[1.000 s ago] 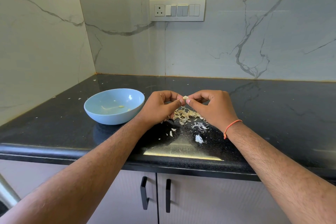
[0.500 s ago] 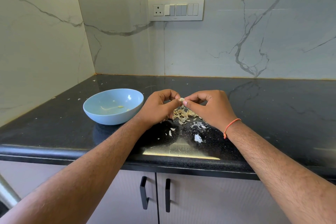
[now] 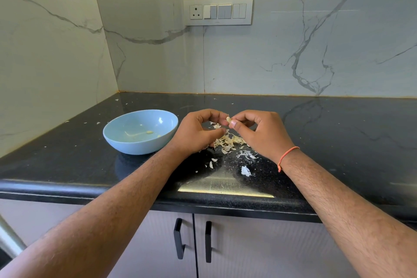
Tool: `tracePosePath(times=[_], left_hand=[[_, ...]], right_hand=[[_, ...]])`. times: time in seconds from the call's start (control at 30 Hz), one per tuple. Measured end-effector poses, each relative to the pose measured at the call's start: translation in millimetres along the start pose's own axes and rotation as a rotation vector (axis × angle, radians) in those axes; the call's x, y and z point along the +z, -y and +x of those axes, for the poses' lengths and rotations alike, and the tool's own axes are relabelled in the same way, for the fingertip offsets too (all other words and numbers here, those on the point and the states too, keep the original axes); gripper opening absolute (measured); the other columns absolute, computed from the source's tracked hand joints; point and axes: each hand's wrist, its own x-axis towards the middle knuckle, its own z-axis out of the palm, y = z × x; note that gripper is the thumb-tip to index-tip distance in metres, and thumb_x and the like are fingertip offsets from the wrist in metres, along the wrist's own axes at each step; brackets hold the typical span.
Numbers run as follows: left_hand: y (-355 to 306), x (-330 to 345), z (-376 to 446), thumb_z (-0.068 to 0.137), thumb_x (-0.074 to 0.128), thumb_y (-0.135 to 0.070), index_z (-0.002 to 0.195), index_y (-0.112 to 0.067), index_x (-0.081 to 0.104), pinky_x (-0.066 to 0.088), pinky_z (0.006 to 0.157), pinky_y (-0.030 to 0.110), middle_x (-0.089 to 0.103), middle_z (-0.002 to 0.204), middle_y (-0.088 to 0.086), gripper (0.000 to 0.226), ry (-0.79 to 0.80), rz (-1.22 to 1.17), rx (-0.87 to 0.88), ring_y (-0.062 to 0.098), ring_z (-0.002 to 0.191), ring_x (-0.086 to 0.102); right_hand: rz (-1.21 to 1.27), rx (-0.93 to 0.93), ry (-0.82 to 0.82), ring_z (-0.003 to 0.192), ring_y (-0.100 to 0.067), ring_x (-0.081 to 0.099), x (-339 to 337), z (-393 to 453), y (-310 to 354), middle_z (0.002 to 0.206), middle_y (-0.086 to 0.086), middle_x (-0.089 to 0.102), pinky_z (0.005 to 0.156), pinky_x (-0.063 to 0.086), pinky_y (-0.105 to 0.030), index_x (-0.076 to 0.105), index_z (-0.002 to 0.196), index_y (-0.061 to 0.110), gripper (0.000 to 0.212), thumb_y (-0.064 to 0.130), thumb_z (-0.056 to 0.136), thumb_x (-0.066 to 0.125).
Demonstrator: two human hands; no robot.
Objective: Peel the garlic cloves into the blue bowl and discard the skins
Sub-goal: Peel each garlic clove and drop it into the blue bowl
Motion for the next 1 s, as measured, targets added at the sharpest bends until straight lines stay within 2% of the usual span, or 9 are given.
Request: tracePosePath(times=[0.07,0.2,0.3,0.37,0.57,0.67,0.77,0.87,1.0], left_hand=[[-2.4,0.9,-0.7,0.092,0.081,-0.016,0.106,-0.018,0.077,0.051,0.052,0.021,0.079,0.101,-0.004,0.014,-0.024,0.003,0.015,0.006,0.051,0.061],[0.5,0.6,0.7,0.094,0.080,-0.029,0.094,-0.014,0.076,0.045,0.047,0.021,0.071,0.065,-0.015,0.016,-0.113,0.022,-0.024,0.008,0.042,0.057],[2.9,0.7,0.6,0.090,0.085,-0.025,0.104,-0.020,0.077,0.046,0.048,0.021,0.078,0.090,-0.012,0.017,-0.077,0.045,0.044,0.009,0.044,0.055],[2.5,2.7,-0.5,0.088,0.086,-0.024,0.109,-0.022,0.079,0.042,0.049,0.014,0.079,0.103,-0.007,0.022,-0.060,0.094,0.102,0.000,0.045,0.049],[-2.4,2.7,-4.0,0.092,0.082,-0.028,0.106,-0.019,0.084,0.033,0.049,0.004,0.079,0.087,-0.012,0.016,-0.109,0.219,0.180,-0.008,0.044,0.051],[-4.9,2.2,-4.9,0.094,0.081,-0.027,0.104,-0.019,0.085,0.034,0.051,0.004,0.077,0.082,-0.012,0.014,-0.109,0.249,0.212,-0.012,0.048,0.053],[-2.4,1.8,-4.6,0.092,0.083,-0.029,0.102,-0.022,0.085,0.035,0.051,0.005,0.071,0.071,-0.022,0.013,-0.126,0.270,0.210,-0.007,0.048,0.053],[-2.8,1.3,-5.0,0.092,0.082,-0.029,0.099,-0.019,0.085,0.034,0.050,0.004,0.063,0.058,-0.031,0.013,-0.130,0.271,0.175,-0.008,0.046,0.052],[-6.2,2.6,-6.2,0.096,0.079,-0.026,0.096,-0.014,0.082,0.033,0.050,0.003,0.058,0.055,-0.035,0.013,-0.088,0.305,0.168,-0.012,0.046,0.050]], right_hand=[[-0.019,0.007,0.014,0.072,-0.005,0.068,0.6,0.5,-1.6,0.078,0.015,0.075,0.067,0.058,-0.029,0.079,0.089,0.032,0.009,0.029,0.095,0.074],[-0.024,0.030,0.019,0.069,-0.011,0.068,0.6,0.8,-3.9,0.074,0.010,0.074,0.067,0.059,-0.038,0.077,0.085,0.030,0.013,0.032,0.096,0.071],[-0.052,0.018,0.032,0.067,-0.007,0.067,0.0,-0.1,-3.5,0.072,0.013,0.072,0.065,0.059,-0.033,0.077,0.084,0.031,0.010,0.031,0.093,0.074],[-0.069,0.014,0.037,0.067,-0.004,0.066,-0.4,-0.7,-3.3,0.069,0.016,0.071,0.062,0.057,-0.027,0.078,0.082,0.031,0.008,0.031,0.090,0.078],[-0.056,0.024,0.001,0.067,-0.004,0.068,-1.3,-0.3,-1.3,0.069,0.016,0.073,0.063,0.059,-0.028,0.082,0.083,0.032,0.008,0.034,0.089,0.077],[-0.005,0.042,-0.008,0.070,-0.001,0.070,-2.4,0.0,0.2,0.075,0.017,0.076,0.067,0.058,-0.021,0.084,0.086,0.031,0.006,0.031,0.089,0.079],[0.097,0.077,-0.008,0.076,0.003,0.073,-2.5,-0.2,1.4,0.082,0.018,0.079,0.072,0.059,-0.017,0.085,0.090,0.028,0.004,0.026,0.089,0.082],[0.185,0.126,0.010,0.077,-0.001,0.074,-0.9,-0.2,2.1,0.083,0.015,0.079,0.073,0.062,-0.025,0.085,0.095,0.025,0.008,0.025,0.087,0.084],[0.278,0.191,0.055,0.074,-0.023,0.077,1.4,1.0,0.1,0.080,0.007,0.080,0.074,0.066,-0.045,0.084,0.100,0.025,0.013,0.022,0.087,0.084]])
